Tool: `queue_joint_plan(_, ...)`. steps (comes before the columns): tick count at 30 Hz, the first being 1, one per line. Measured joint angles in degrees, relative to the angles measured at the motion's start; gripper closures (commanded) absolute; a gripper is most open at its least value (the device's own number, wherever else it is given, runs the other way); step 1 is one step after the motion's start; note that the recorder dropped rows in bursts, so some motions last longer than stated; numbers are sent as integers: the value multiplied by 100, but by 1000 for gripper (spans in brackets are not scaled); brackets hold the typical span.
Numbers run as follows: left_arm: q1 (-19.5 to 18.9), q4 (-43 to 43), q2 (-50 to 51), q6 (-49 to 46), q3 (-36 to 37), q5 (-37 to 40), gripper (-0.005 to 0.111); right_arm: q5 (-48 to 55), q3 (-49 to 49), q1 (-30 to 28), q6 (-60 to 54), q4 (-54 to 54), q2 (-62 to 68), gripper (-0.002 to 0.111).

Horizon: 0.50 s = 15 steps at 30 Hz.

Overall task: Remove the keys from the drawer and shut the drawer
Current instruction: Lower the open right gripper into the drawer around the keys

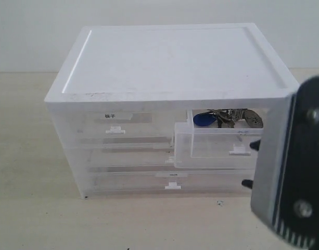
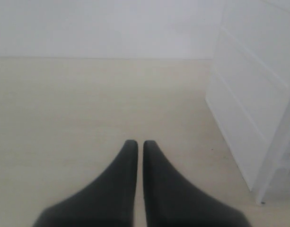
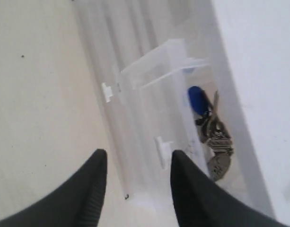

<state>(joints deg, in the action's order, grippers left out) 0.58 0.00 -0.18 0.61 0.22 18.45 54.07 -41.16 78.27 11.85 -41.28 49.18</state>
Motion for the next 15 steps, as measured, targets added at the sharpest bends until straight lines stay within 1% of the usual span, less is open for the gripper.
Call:
queue_joint_plan(4, 0, 0, 0, 0, 0, 0, 102, 723, -611, -58, 170, -27, 98, 66)
queue_joint_plan(7, 0, 0, 0, 0, 0, 0, 102, 1160, -978, -302, -251, 88, 262, 66)
queue_joint_plan(10, 0, 0, 0, 0, 0, 0, 102, 1245, -1226, -702, -890, 591, 483, 61)
queue_joint_plan(13, 0, 0, 0, 0, 0, 0, 102, 1220, -1317, -1165, -1650, 1016, 748, 61)
queue_joint_plan(15, 0, 0, 0, 0, 0, 0, 102, 1056, -1317, -1472, -2472, 1332, 920, 61)
